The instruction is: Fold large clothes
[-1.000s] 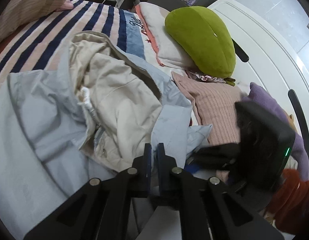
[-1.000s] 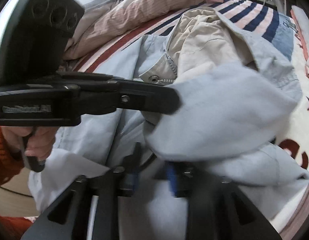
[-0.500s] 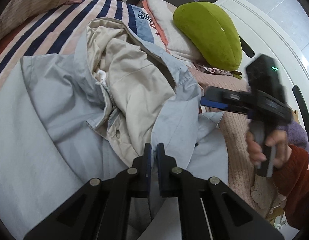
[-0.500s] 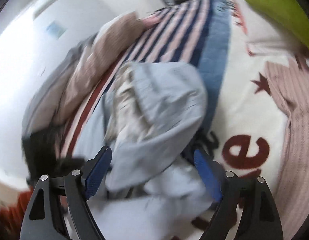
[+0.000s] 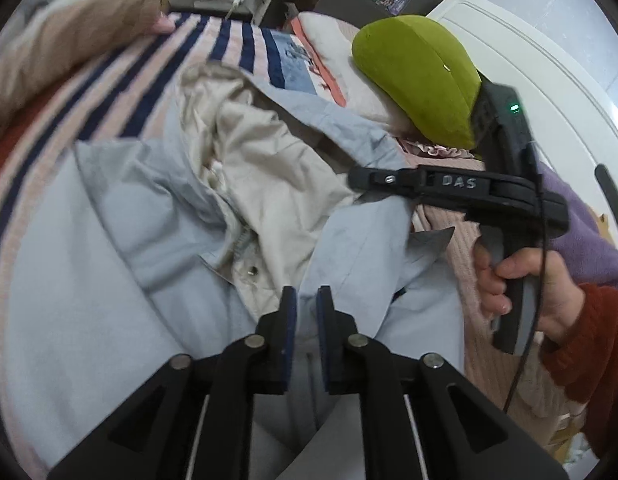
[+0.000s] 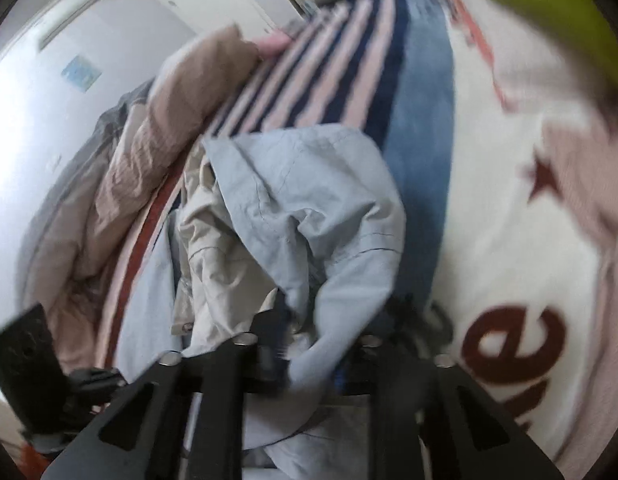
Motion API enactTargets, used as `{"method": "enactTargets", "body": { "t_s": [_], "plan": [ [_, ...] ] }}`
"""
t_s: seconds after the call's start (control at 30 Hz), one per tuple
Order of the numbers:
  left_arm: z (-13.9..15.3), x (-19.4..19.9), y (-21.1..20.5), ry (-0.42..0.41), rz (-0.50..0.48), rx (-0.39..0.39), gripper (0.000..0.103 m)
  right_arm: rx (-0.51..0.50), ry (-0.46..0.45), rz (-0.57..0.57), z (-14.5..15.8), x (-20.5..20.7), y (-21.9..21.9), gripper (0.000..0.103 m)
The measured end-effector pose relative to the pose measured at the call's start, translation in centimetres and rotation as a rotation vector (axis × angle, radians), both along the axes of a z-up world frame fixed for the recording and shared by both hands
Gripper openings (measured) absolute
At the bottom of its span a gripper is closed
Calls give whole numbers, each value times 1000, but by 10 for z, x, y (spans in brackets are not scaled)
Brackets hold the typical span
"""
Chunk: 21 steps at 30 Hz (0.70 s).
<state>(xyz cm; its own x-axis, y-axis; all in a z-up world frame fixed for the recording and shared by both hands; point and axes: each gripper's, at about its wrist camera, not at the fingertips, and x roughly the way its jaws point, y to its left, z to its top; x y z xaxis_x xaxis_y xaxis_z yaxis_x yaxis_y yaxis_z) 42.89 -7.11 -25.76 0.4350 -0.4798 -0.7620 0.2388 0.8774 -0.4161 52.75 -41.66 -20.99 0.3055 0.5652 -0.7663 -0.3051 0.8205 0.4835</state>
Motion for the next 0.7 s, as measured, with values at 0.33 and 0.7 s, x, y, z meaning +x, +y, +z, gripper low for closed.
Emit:
{"method": "enactTargets", "body": {
  "t_s": [0.33,0.7],
  "plan": [
    [66,-63,82,-69,156,39,38,-66,-351,178,117,-59,59,5],
    [103,-149,160,-77,269,130,55,-330,-290,805,73,-183,192,9]
  ]
}}
